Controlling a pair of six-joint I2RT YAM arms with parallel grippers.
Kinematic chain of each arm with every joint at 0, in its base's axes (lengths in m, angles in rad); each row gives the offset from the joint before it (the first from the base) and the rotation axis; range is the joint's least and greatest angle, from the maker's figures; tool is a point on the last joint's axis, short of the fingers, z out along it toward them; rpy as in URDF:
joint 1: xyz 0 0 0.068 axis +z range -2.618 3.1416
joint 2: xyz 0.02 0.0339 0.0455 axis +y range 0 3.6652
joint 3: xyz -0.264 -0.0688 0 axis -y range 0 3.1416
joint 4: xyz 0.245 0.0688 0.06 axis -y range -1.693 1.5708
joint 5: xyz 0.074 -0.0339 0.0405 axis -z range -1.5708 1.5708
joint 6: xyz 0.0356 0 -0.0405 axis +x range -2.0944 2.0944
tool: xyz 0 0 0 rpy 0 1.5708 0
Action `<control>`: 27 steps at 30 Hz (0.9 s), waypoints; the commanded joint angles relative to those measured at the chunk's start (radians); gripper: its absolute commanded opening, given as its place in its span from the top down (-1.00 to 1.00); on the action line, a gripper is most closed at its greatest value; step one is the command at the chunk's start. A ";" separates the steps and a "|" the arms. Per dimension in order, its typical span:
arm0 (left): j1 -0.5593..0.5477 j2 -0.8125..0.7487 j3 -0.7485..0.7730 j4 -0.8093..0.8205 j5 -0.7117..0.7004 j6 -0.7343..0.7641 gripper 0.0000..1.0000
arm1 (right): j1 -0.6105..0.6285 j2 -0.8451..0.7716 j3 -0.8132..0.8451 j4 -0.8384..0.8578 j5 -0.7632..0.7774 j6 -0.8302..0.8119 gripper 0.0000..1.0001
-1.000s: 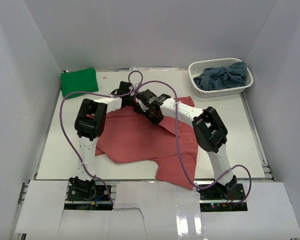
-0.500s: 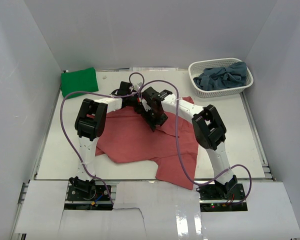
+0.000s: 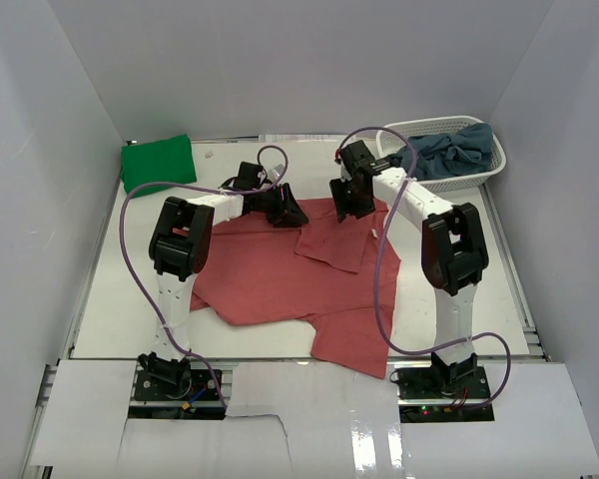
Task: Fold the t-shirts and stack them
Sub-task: Fold the flattened tshirt in 1/3 of the way
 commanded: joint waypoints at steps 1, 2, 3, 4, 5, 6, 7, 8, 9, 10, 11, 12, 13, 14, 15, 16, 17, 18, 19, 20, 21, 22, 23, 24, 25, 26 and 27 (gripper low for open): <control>-0.001 -0.077 0.055 -0.043 0.022 0.020 -0.01 | 0.006 0.040 0.077 0.008 0.033 0.019 -0.16; -0.001 -0.075 0.061 -0.050 0.019 0.026 -0.01 | 0.006 0.075 0.094 -0.003 0.044 0.015 -0.16; -0.001 -0.072 0.075 -0.056 0.014 0.029 -0.01 | 0.006 0.089 0.106 -0.009 0.047 0.015 -0.16; -0.001 -0.069 0.080 -0.069 0.013 0.032 -0.01 | 0.006 0.099 0.117 -0.010 0.045 0.015 -0.16; -0.001 -0.066 0.084 -0.077 0.010 0.040 -0.01 | 0.006 0.115 0.117 -0.009 0.048 0.015 -0.16; -0.001 -0.062 0.087 -0.083 0.005 0.044 -0.01 | 0.006 0.119 0.115 -0.007 0.051 0.015 -0.16; -0.001 -0.060 0.087 -0.088 0.004 0.046 -0.01 | 0.006 0.125 0.112 -0.007 0.053 0.015 -0.16; -0.001 -0.060 0.086 -0.093 0.002 0.049 -0.01 | 0.006 0.135 0.112 -0.009 0.059 0.013 -0.16; -0.001 -0.058 0.086 -0.094 -0.001 0.055 -0.01 | 0.004 0.142 0.109 -0.007 0.065 0.012 -0.16; -0.001 -0.055 0.087 -0.100 -0.006 0.057 -0.01 | 0.004 0.146 0.102 -0.009 0.077 0.012 -0.16; -0.001 -0.055 0.087 -0.103 -0.007 0.060 -0.01 | 0.000 0.155 0.095 -0.009 0.078 0.010 -0.16; -0.001 -0.052 0.089 -0.105 -0.009 0.063 -0.01 | -0.003 0.157 0.088 -0.009 0.078 0.010 -0.16; -0.001 -0.049 0.092 -0.109 -0.010 0.064 -0.01 | -0.012 0.162 0.072 -0.009 0.074 0.010 -0.16; -0.001 -0.048 0.095 -0.112 -0.012 0.066 -0.01 | -0.016 0.163 0.063 -0.009 0.079 0.012 -0.15; -0.001 -0.045 0.098 -0.116 -0.012 0.068 -0.01 | -0.022 0.163 0.056 -0.007 0.081 0.013 -0.15; -0.001 -0.042 0.101 -0.117 -0.013 0.069 -0.01 | -0.025 0.163 0.048 -0.007 0.085 0.015 -0.15; -0.001 -0.036 0.106 -0.119 -0.013 0.068 -0.02 | -0.037 0.162 0.033 -0.006 0.090 0.015 -0.14; -0.001 -0.031 0.109 -0.119 -0.012 0.068 -0.01 | -0.042 0.160 0.026 -0.003 0.091 0.015 -0.14; -0.001 -0.025 0.112 -0.120 -0.010 0.066 -0.01 | -0.054 0.160 0.020 -0.003 0.091 0.015 -0.14; -0.003 -0.013 0.118 -0.119 -0.006 0.065 -0.02 | -0.060 0.159 0.007 -0.001 0.093 0.015 -0.13; -0.003 -0.006 0.121 -0.119 -0.004 0.063 -0.01 | -0.065 0.159 0.000 0.002 0.093 0.013 -0.13; -0.004 0.001 0.124 -0.119 -0.004 0.061 -0.01 | -0.074 0.159 -0.006 0.005 0.091 0.010 -0.13; -0.004 0.006 0.133 -0.119 -0.001 0.058 -0.01 | -0.078 0.159 -0.010 0.006 0.091 0.007 -0.14; -0.007 0.020 0.138 -0.119 -0.001 0.058 -0.01 | -0.083 0.160 -0.015 0.008 0.093 0.004 -0.14; -0.009 0.026 0.144 -0.119 -0.003 0.055 -0.01 | -0.091 0.163 -0.017 0.008 0.097 -0.001 -0.14; -0.012 0.034 0.158 -0.119 -0.001 0.054 -0.01 | -0.095 0.165 -0.018 0.006 0.100 -0.001 -0.14; -0.013 0.047 0.164 -0.119 0.002 0.052 -0.01 | -0.097 0.168 -0.021 0.006 0.101 -0.004 -0.14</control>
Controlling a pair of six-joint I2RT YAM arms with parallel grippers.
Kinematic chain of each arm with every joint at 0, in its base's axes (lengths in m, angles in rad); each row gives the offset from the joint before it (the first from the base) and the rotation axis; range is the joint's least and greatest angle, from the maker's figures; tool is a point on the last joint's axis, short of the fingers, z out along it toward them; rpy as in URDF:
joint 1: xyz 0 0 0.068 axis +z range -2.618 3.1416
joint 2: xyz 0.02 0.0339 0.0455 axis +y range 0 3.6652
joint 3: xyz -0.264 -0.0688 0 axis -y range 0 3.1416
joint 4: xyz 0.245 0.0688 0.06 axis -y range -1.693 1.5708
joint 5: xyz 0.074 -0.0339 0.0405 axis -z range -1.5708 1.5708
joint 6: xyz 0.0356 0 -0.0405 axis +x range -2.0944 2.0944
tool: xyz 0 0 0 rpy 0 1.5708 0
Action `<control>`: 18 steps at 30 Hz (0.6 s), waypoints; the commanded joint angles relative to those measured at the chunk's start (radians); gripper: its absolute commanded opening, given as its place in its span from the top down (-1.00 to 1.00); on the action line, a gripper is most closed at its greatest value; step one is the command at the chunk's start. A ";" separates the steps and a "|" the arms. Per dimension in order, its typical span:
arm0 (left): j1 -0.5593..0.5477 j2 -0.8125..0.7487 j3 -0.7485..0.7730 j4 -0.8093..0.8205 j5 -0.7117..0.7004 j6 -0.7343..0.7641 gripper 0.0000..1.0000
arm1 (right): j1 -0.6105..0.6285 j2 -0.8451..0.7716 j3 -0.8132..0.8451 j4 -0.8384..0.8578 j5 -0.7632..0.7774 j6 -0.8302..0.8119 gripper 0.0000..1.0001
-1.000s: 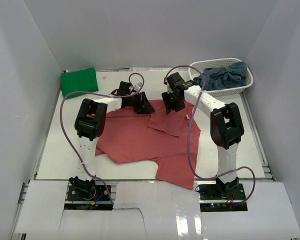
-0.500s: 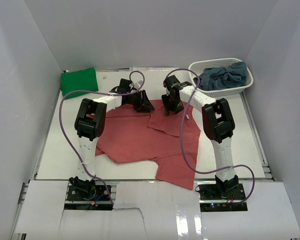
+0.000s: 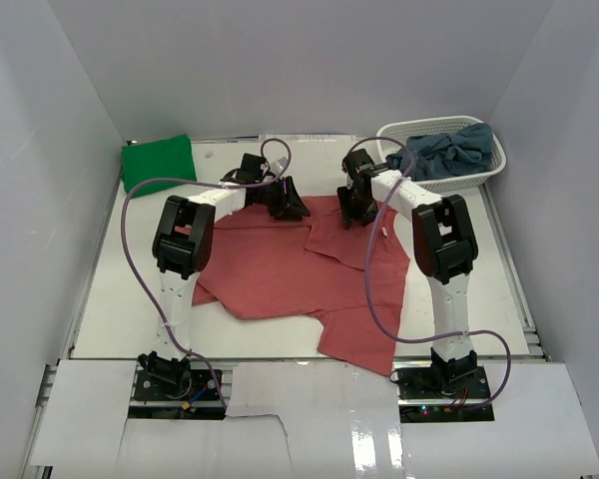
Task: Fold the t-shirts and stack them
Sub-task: Fold the flattened tshirt in 1/3 of the way
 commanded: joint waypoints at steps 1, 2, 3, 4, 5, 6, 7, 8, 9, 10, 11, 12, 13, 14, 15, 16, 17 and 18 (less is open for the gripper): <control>-0.017 0.027 0.048 0.000 0.013 0.004 -0.01 | -0.041 0.023 -0.047 -0.021 0.039 -0.012 -0.14; -0.020 0.034 0.054 0.000 0.013 0.001 -0.01 | -0.044 0.022 -0.050 -0.023 0.039 -0.018 -0.14; -0.023 0.039 0.067 0.000 0.013 -0.001 -0.01 | -0.049 0.023 -0.052 -0.023 0.042 -0.021 -0.14; -0.030 0.054 0.075 0.000 0.013 -0.002 -0.01 | -0.055 0.019 -0.059 -0.023 0.050 -0.022 -0.14; -0.031 0.061 0.081 0.001 0.015 -0.007 -0.01 | -0.058 0.017 -0.064 -0.024 0.053 -0.027 -0.14; -0.034 0.065 0.095 -0.002 0.018 -0.012 -0.01 | -0.062 0.014 -0.069 -0.024 0.059 -0.032 -0.14; -0.039 0.071 0.100 0.000 0.018 -0.013 -0.02 | -0.071 0.009 -0.078 -0.024 0.064 -0.033 -0.14; -0.040 0.071 0.104 0.000 0.016 -0.016 -0.01 | -0.076 0.006 -0.084 -0.026 0.065 -0.036 -0.14; -0.040 0.070 0.107 0.000 0.016 -0.021 -0.01 | -0.081 0.003 -0.087 -0.027 0.067 -0.036 -0.14; -0.042 0.067 0.109 0.000 0.012 -0.022 -0.01 | -0.090 -0.004 -0.092 -0.029 0.073 -0.036 -0.14; -0.040 0.048 0.109 0.000 0.007 -0.024 -0.01 | -0.093 -0.010 -0.098 -0.030 0.077 -0.033 -0.15; -0.039 0.036 0.107 0.000 -0.001 -0.024 -0.04 | -0.095 -0.023 -0.099 -0.030 0.079 -0.030 -0.15; -0.036 0.019 0.101 -0.002 -0.014 -0.027 -0.06 | -0.096 -0.030 -0.099 -0.030 0.084 -0.027 -0.15; -0.030 -0.017 0.100 0.000 -0.015 -0.033 -0.07 | -0.096 -0.037 -0.090 -0.038 0.087 -0.024 -0.15; -0.011 -0.039 0.100 -0.002 -0.016 -0.053 -0.08 | -0.096 -0.041 -0.081 -0.045 0.087 -0.021 -0.16; 0.001 -0.062 0.098 0.000 -0.013 -0.065 -0.08 | -0.096 -0.050 -0.072 -0.052 0.093 -0.015 -0.16; 0.015 -0.112 0.097 0.001 -0.013 -0.076 -0.08 | -0.096 -0.055 -0.043 -0.062 0.097 -0.013 -0.16; 0.048 -0.143 0.092 0.003 -0.013 -0.085 -0.09 | -0.095 -0.063 -0.024 -0.087 0.097 -0.009 -0.17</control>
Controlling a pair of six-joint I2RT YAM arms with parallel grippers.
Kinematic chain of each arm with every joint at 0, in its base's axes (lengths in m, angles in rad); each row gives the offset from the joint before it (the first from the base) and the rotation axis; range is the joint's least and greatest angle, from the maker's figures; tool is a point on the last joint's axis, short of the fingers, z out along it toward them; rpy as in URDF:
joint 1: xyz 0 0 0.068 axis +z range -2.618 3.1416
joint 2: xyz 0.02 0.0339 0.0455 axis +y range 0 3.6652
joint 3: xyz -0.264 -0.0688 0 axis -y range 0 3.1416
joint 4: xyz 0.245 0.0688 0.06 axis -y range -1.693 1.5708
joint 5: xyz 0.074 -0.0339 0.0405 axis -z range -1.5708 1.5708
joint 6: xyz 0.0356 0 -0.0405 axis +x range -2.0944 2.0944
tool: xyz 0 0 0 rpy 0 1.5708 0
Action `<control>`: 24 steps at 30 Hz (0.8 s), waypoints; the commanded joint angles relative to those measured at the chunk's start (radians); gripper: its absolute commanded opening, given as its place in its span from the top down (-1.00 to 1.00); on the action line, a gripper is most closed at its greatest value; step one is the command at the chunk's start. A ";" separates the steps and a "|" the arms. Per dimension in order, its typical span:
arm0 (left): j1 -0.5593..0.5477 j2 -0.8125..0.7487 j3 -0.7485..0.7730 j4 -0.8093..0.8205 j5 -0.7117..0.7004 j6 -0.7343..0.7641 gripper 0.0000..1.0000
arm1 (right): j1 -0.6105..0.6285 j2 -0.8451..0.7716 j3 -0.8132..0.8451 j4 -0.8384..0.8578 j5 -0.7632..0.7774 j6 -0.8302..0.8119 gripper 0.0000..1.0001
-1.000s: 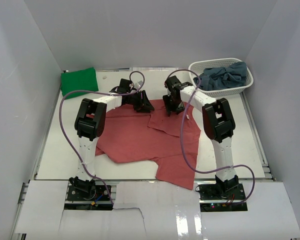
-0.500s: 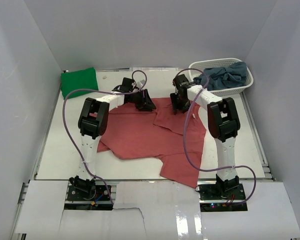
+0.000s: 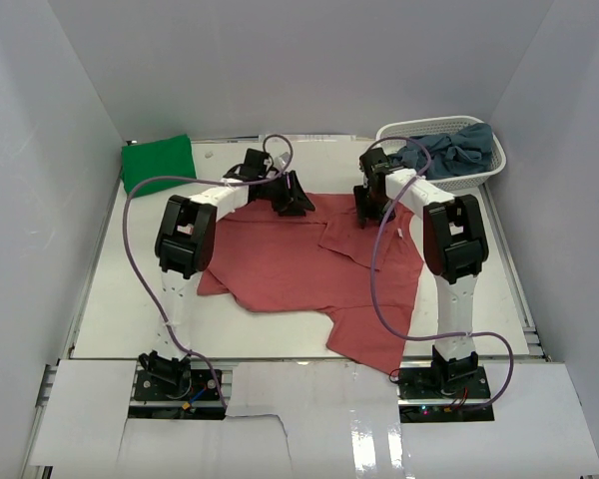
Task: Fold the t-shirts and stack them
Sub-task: Fold the flattened tshirt in 1/3 of the way
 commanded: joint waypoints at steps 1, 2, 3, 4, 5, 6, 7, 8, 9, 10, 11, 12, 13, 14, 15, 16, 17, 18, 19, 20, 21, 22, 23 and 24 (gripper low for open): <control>0.088 -0.217 0.006 0.023 -0.012 -0.060 -0.09 | -0.008 -0.027 0.049 -0.098 0.070 0.003 -0.17; 0.140 -0.295 -0.037 0.051 -0.027 -0.099 -0.09 | 0.001 -0.039 0.084 -0.115 0.073 0.006 -0.18; 0.172 -0.337 -0.067 0.072 -0.032 -0.099 -0.10 | 0.008 -0.047 0.104 -0.118 0.073 0.006 -0.18; 0.205 -0.380 -0.151 0.098 -0.033 -0.151 -0.11 | 0.016 -0.052 0.124 -0.123 0.075 0.006 -0.19; 0.241 -0.423 -0.199 0.159 -0.038 -0.180 -0.11 | 0.024 -0.055 0.147 -0.129 0.073 0.008 -0.20; 0.310 -0.499 -0.248 0.190 -0.036 -0.208 -0.13 | 0.033 -0.052 0.209 -0.141 0.072 0.006 -0.21; 0.341 -0.532 -0.293 0.221 -0.032 -0.246 -0.13 | 0.054 -0.047 0.245 -0.166 0.066 0.006 -0.22; 0.358 -0.561 -0.371 0.244 -0.030 -0.254 -0.14 | 0.070 -0.040 0.282 -0.177 0.063 0.005 -0.24; 0.422 -0.602 -0.397 0.258 -0.038 -0.252 -0.14 | 0.093 -0.018 0.358 -0.187 0.050 0.006 -0.25; 0.436 -0.616 -0.419 0.252 -0.043 -0.233 -0.15 | 0.104 -0.004 0.398 -0.203 0.038 0.006 -0.29; 0.455 -0.627 -0.452 0.234 -0.058 -0.222 -0.14 | 0.114 0.032 0.438 -0.209 0.018 0.009 -0.31; 0.460 -0.644 -0.471 0.224 -0.067 -0.213 -0.14 | 0.133 0.055 0.519 -0.213 -0.029 0.015 -0.36; 0.466 -0.650 -0.486 0.211 -0.078 -0.206 -0.14 | 0.142 0.078 0.558 -0.218 -0.058 0.020 -0.40; 0.469 -0.656 -0.505 0.201 -0.089 -0.205 -0.14 | 0.150 0.103 0.593 -0.214 -0.097 0.029 -0.43; 0.476 -0.668 -0.552 0.204 -0.108 -0.212 -0.14 | 0.163 0.143 0.633 -0.203 -0.179 0.038 -0.48; 0.478 -0.679 -0.581 0.216 -0.116 -0.226 -0.14 | 0.171 0.157 0.638 -0.186 -0.212 0.048 -0.52; 0.480 -0.687 -0.617 0.264 -0.119 -0.272 -0.14 | 0.176 0.171 0.636 -0.139 -0.248 0.060 -0.54; 0.483 -0.698 -0.693 0.316 -0.116 -0.301 -0.14 | 0.186 0.189 0.629 -0.109 -0.311 0.081 -0.56; 0.483 -0.719 -0.732 0.401 -0.115 -0.332 -0.14 | 0.194 0.197 0.607 -0.056 -0.334 0.092 -0.57; 0.484 -0.728 -0.770 0.428 -0.112 -0.364 -0.14 | 0.200 0.206 0.601 -0.034 -0.353 0.103 -0.58; 0.484 -0.738 -0.795 0.434 -0.122 -0.413 -0.14 | 0.214 0.220 0.595 -0.010 -0.385 0.115 -0.59; 0.484 -0.744 -0.827 0.440 -0.148 -0.429 -0.15 | 0.222 0.224 0.578 0.015 -0.399 0.120 -0.61; 0.486 -0.762 -0.842 0.469 -0.158 -0.436 -0.15 | 0.228 0.230 0.573 0.039 -0.408 0.124 -0.61; 0.486 -0.773 -0.868 0.482 -0.168 -0.449 -0.16 | 0.238 0.243 0.570 0.078 -0.428 0.131 -0.62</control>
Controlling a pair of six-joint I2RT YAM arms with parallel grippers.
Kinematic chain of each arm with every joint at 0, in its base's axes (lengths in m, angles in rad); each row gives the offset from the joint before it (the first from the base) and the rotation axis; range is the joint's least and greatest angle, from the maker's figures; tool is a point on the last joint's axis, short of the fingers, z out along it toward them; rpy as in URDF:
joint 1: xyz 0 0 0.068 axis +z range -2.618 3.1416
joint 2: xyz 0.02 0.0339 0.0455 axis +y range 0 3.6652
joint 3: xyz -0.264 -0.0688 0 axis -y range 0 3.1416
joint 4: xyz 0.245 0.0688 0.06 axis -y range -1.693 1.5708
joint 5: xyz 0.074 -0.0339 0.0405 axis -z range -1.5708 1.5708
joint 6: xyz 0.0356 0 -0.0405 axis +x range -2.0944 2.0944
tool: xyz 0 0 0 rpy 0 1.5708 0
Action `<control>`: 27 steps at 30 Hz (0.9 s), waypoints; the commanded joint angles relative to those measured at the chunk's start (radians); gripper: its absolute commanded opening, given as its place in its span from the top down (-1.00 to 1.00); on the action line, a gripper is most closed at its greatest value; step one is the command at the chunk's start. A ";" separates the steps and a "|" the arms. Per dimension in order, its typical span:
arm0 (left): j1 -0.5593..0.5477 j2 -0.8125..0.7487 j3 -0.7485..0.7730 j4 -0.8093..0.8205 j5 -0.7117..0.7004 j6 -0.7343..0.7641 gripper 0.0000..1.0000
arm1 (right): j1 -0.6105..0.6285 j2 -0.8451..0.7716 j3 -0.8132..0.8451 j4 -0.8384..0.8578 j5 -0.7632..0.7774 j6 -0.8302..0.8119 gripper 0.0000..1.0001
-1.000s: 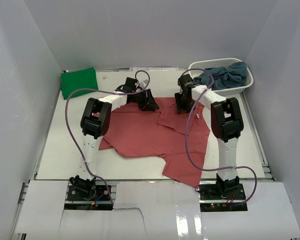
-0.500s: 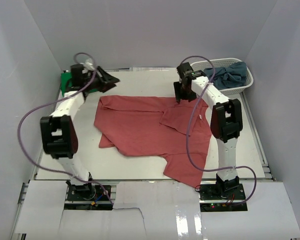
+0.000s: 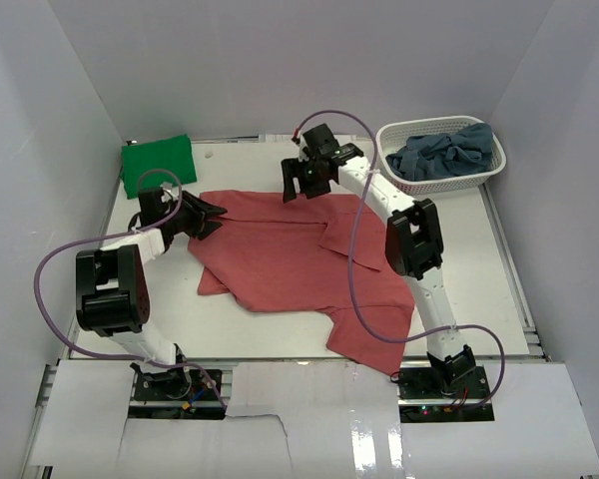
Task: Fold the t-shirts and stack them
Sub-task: Fold the flattened tshirt in 1/3 of the way
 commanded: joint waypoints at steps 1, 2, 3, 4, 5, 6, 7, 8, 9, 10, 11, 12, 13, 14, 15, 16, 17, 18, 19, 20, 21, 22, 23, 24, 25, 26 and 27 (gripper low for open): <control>0.006 -0.118 -0.037 0.134 -0.059 -0.089 -0.17 | 0.022 0.026 -0.013 0.123 -0.125 0.045 -0.63; 0.005 -0.143 -0.045 0.134 -0.092 -0.091 -0.17 | 0.025 0.035 0.003 0.129 -0.130 0.045 -0.64; 0.005 -0.152 -0.051 0.134 -0.106 -0.091 -0.18 | 0.035 0.055 0.010 0.137 -0.136 0.045 -0.64; 0.006 -0.158 -0.056 0.134 -0.117 -0.092 -0.19 | 0.038 0.063 0.017 0.142 -0.140 0.045 -0.64; 0.005 -0.163 -0.062 0.134 -0.126 -0.097 -0.20 | 0.039 0.074 0.017 0.148 -0.146 0.045 -0.64; 0.005 -0.161 -0.063 0.134 -0.128 -0.100 -0.19 | 0.039 0.078 0.011 0.156 -0.163 0.046 -0.64; 0.005 -0.157 -0.062 0.136 -0.127 -0.105 -0.20 | 0.041 0.081 0.003 0.175 -0.169 0.049 -0.64; 0.006 -0.154 -0.059 0.138 -0.125 -0.108 -0.20 | 0.041 0.084 -0.003 0.183 -0.173 0.051 -0.64; 0.005 -0.145 -0.062 0.142 -0.125 -0.112 -0.20 | 0.041 0.087 -0.015 0.189 -0.179 0.051 -0.64; 0.005 -0.141 -0.066 0.153 -0.125 -0.118 -0.20 | 0.041 0.087 -0.023 0.202 -0.185 0.051 -0.65; 0.005 -0.138 -0.071 0.179 -0.123 -0.129 -0.20 | 0.041 0.089 -0.029 0.205 -0.185 0.051 -0.65; 0.005 -0.135 -0.082 0.191 -0.125 -0.134 -0.20 | 0.044 0.091 -0.037 0.205 -0.182 0.051 -0.65; 0.005 -0.128 -0.086 0.203 -0.123 -0.141 -0.20 | 0.042 0.094 -0.043 0.205 -0.180 0.051 -0.65; 0.005 -0.121 -0.091 0.223 -0.123 -0.152 -0.20 | 0.045 0.097 -0.046 0.205 -0.177 0.051 -0.65; 0.005 -0.118 -0.099 0.231 -0.123 -0.157 -0.20 | 0.044 0.100 -0.049 0.200 -0.170 0.049 -0.65; 0.005 -0.108 -0.103 0.237 -0.125 -0.161 -0.20 | 0.045 0.101 -0.052 0.197 -0.165 0.046 -0.65; 0.005 -0.103 -0.114 0.252 -0.123 -0.169 -0.20 | 0.050 0.107 -0.052 0.188 -0.153 0.037 -0.65; 0.006 -0.102 -0.122 0.260 -0.129 -0.172 -0.20 | 0.053 0.109 -0.051 0.183 -0.140 0.033 -0.65; 0.006 -0.100 -0.128 0.265 -0.136 -0.175 -0.20 | 0.056 0.109 -0.052 0.177 -0.130 0.023 -0.65; 0.006 -0.100 -0.134 0.274 -0.142 -0.175 -0.20 | 0.064 0.107 -0.054 0.168 -0.102 0.008 -0.65; 0.005 -0.103 -0.143 0.277 -0.146 -0.174 -0.20 | 0.067 0.104 -0.054 0.165 -0.087 0.000 -0.64; 0.006 -0.103 -0.148 0.280 -0.156 -0.169 -0.20 | 0.070 0.100 -0.062 0.163 -0.075 -0.007 -0.64; 0.006 -0.106 -0.149 0.282 -0.160 -0.168 -0.20 | 0.076 0.083 -0.068 0.166 -0.047 -0.013 -0.64; 0.006 -0.106 -0.152 0.283 -0.165 -0.163 -0.20 | 0.079 0.072 -0.078 0.174 -0.036 -0.027 -0.64; 0.006 -0.105 -0.155 0.285 -0.166 -0.161 -0.21 | 0.081 0.054 -0.097 0.182 -0.028 -0.032 -0.65; 0.005 -0.100 -0.157 0.285 -0.165 -0.160 -0.21 | 0.081 0.046 -0.103 0.191 -0.019 -0.035 -0.65; 0.005 -0.092 -0.158 0.289 -0.162 -0.163 -0.21 | 0.081 0.042 -0.095 0.182 -0.010 -0.040 -0.66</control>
